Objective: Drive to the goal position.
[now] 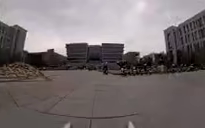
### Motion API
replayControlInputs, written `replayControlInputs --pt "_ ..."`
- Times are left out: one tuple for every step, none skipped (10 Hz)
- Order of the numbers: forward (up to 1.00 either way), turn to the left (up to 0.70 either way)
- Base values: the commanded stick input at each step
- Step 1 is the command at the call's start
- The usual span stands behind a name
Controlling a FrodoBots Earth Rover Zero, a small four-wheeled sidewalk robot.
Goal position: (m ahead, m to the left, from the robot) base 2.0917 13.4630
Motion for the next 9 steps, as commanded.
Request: replayControlInputs --pt "0.00 0.65" --pt "0.00 0.65" --pt "0.00 0.65" --pt "0.00 0.65" --pt "0.00 0.65" --pt "0.00 0.65" --pt "0.00 0.65" --pt "0.00 0.65" --pt "0.00 0.65"
